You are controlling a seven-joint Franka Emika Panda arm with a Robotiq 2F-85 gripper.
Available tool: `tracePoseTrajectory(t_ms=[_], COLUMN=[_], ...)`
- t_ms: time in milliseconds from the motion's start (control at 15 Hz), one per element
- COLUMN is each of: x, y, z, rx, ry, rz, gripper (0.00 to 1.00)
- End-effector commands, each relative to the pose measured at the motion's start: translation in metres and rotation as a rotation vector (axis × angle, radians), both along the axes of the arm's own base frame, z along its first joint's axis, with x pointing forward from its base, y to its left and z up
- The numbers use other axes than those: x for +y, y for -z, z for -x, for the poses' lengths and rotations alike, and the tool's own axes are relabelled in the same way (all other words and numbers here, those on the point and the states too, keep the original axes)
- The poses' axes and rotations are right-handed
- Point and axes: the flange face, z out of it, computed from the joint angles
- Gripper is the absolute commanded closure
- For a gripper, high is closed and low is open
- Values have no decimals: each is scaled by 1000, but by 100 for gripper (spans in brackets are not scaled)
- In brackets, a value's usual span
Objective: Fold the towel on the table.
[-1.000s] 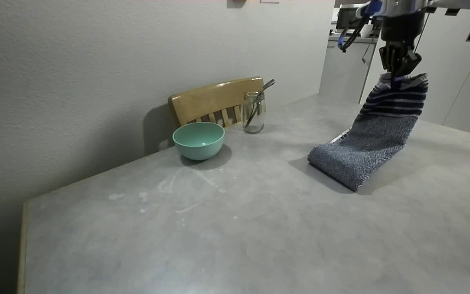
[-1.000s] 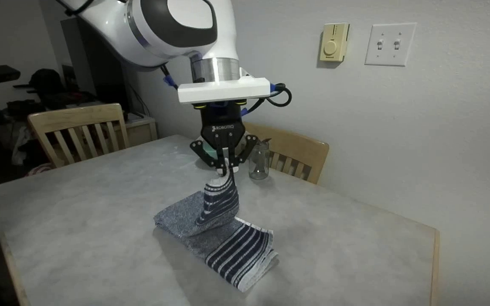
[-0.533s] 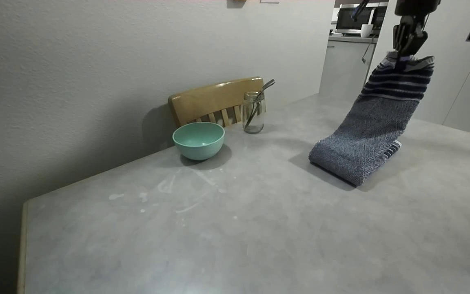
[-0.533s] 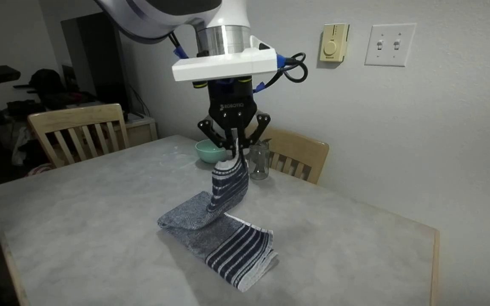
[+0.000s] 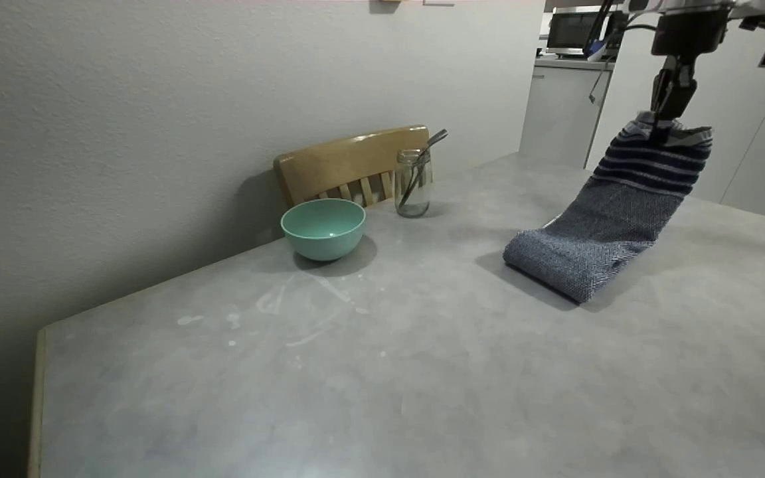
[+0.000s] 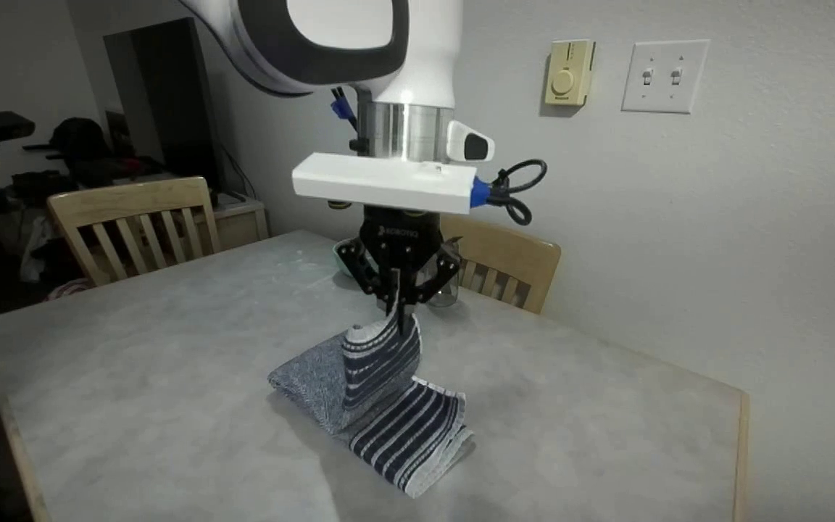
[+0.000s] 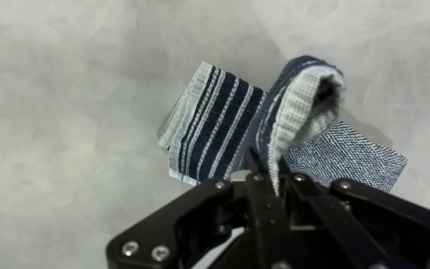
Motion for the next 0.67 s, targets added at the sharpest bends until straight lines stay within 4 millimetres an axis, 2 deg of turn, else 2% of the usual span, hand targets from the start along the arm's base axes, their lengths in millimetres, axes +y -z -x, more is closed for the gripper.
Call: tracePoseTrajectory(t_ms=[0, 200, 600], x=[-22, -33, -39], y=[20, 24, 10], z=[3, 2, -16], rx=[21, 19, -2], ry=[66, 86, 75], rz=[-38, -22, -6], gripper=[98, 98, 98])
